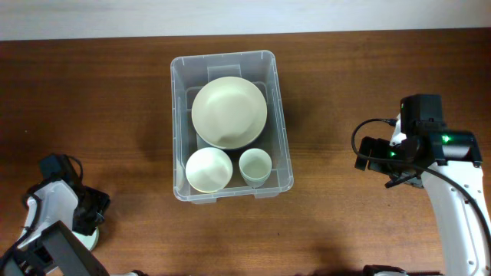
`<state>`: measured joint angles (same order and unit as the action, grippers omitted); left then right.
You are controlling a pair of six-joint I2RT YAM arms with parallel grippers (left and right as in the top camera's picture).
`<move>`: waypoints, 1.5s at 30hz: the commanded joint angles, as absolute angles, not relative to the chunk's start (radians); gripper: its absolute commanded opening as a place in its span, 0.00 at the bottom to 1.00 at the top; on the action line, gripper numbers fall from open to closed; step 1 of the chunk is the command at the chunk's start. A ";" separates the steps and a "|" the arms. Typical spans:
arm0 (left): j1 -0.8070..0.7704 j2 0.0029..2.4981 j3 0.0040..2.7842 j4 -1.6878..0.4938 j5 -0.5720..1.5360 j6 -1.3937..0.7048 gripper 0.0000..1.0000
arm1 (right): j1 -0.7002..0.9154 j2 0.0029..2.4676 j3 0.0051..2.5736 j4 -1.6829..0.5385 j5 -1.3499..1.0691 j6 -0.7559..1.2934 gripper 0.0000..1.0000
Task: Pack container
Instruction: 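Grasp the light-teal bowl rim with the left gripper and lift, then stack the light-teal bowl onto the white bowl and release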
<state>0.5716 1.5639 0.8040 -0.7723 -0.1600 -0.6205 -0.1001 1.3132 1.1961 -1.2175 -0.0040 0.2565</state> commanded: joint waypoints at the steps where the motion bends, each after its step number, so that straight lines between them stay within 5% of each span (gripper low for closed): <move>1: 0.577 1.573 0.799 -0.770 -0.153 -0.604 0.42 | -0.092 1.316 1.194 -1.214 -0.003 0.252 0.99; 18: 0.576 1.571 0.826 -0.764 -0.107 -0.551 0.02 | -0.092 1.316 1.194 -1.214 -0.003 0.252 0.99; 26: 0.502 1.505 0.914 -0.824 -0.085 -0.551 0.01 | -0.092 1.316 1.194 -1.211 -0.003 0.252 0.99; 31: 0.368 1.420 1.008 -0.886 -0.084 -0.551 0.01 | -0.092 1.316 1.194 -1.211 -0.003 0.252 0.99; 38: -0.068 1.342 1.398 -1.120 -0.100 -0.551 0.01 | -0.092 1.316 1.194 -1.210 -0.003 0.252 0.99; 45: -0.370 1.353 1.495 -1.066 -0.154 -0.552 0.01 | -0.092 1.316 1.194 -1.209 -0.003 0.252 0.99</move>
<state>-0.2829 1.3537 1.4815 -1.0771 -0.1192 -0.5640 -0.1001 1.3132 1.1934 -1.2106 -0.0040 0.2573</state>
